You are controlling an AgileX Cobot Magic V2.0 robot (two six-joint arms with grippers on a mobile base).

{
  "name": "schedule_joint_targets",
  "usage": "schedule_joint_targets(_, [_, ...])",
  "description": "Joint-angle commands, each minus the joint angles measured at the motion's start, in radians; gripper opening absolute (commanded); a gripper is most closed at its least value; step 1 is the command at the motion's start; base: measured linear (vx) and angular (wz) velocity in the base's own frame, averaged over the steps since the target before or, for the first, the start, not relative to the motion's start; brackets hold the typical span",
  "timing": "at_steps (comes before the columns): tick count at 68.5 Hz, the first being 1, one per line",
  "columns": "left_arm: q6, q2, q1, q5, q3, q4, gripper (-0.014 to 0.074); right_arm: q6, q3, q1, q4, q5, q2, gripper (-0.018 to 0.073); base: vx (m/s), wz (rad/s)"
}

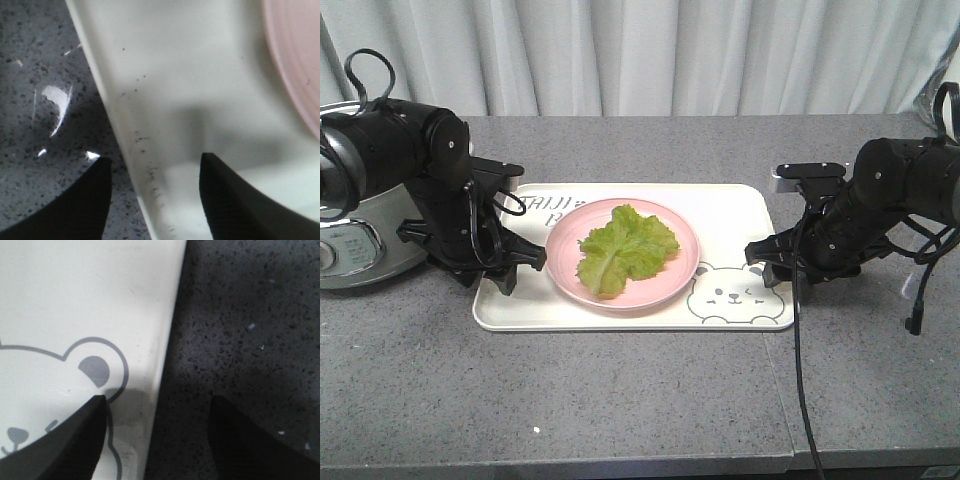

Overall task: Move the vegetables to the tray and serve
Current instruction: 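Lower the left gripper to the opposite tray edge and grip both edges, then lift the tray with both grippers holding its edges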

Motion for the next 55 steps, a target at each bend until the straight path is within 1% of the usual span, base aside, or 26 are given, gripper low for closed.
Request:
schedule_joint_targets(1, [-0.013, -0.035, 0.001, -0.012, -0.019, -0.008, 0.0376, -0.006, -0.016, -0.004, 0.006, -0.01, -0.016, 0.0444, 0.0, 0.0])
schedule_joint_targets(7, [-0.01, -0.027, 0.001, -0.013, -0.018, -0.009, 0.037, -0.006, -0.016, -0.004, 0.006, -0.01, -0.014, 0.0444, 0.0, 0.0])
schedule_joint_targets(12, [-0.002, -0.017, 0.001, -0.013, -0.011, -0.013, 0.0343, -0.006, -0.016, -0.004, 0.007, -0.01, -0.014, 0.0437, 0.0, 0.0])
schedule_joint_targets(16, [0.007, -0.013, 0.001, -0.016, 0.001, -0.025, 0.0311, -0.006, -0.016, -0.004, 0.007, -0.01, -0.014, 0.0424, 0.0, 0.0])
schedule_joint_targets(23, [0.016, -0.006, 0.001, -0.022, 0.029, -0.051, 0.022, -0.006, -0.016, -0.004, 0.007, -0.01, -0.014, 0.0385, 0.0, 0.0])
schedule_joint_targets(31, [0.056, 0.001, 0.001, -0.023, 0.047, -0.098, 0.0098, -0.018, -0.016, -0.004, 0.015, -0.007, -0.014, 0.0293, 0.0, 0.0])
schedule_joint_targets(38, [0.088, 0.001, 0.001, -0.028, 0.05, -0.144, -0.0008, -0.057, -0.016, -0.004, 0.048, 0.001, -0.014, 0.0164, 0.0, 0.0])
schedule_joint_targets(48, [0.117, 0.001, 0.001, -0.036, 0.049, -0.209, -0.0007, -0.082, -0.016, -0.004, 0.075, 0.001, -0.014, -0.0008, 0.0, 0.0])
schedule_joint_targets(55, [0.133, -0.001, 0.001, -0.039, 0.048, -0.252, -0.0007, -0.084, -0.016, -0.004, 0.077, 0.001, -0.017, -0.0011, 0.0, 0.0])
